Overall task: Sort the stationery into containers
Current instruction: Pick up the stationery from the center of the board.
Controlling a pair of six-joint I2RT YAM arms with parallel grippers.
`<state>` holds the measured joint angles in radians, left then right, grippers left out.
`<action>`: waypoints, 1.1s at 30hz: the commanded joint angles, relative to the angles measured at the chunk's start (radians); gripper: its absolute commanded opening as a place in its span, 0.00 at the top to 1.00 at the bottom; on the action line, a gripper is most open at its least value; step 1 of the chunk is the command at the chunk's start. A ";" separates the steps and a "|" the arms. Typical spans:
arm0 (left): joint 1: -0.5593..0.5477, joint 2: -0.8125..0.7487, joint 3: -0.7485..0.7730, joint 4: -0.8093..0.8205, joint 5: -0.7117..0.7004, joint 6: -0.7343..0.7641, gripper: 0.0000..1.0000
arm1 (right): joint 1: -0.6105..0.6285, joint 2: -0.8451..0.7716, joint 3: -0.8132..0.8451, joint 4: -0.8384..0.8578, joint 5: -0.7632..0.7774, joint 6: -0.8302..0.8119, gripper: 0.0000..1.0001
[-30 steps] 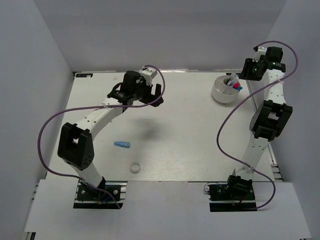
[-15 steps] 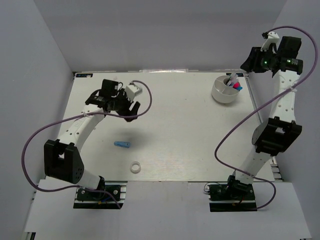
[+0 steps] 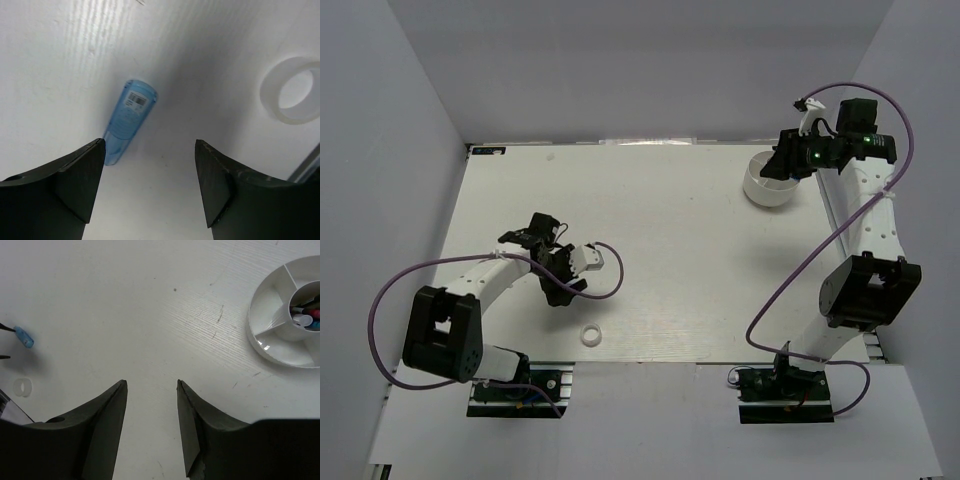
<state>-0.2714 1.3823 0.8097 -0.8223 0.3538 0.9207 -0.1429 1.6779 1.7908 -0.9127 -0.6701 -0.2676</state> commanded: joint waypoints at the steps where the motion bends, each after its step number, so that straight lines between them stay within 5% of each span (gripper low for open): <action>1: 0.005 -0.008 -0.004 0.090 0.005 0.053 0.19 | 0.020 -0.033 0.024 -0.006 -0.020 -0.028 0.50; 23: 0.034 0.113 -0.092 0.210 -0.042 0.194 0.31 | 0.091 -0.060 0.022 -0.020 -0.008 -0.048 0.48; 33: 0.084 0.098 -0.193 0.259 -0.018 0.283 0.46 | 0.101 -0.050 0.018 -0.025 -0.008 -0.058 0.48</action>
<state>-0.2054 1.4227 0.6891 -0.5690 0.4065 1.1240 -0.0479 1.6573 1.7905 -0.9268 -0.6685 -0.3046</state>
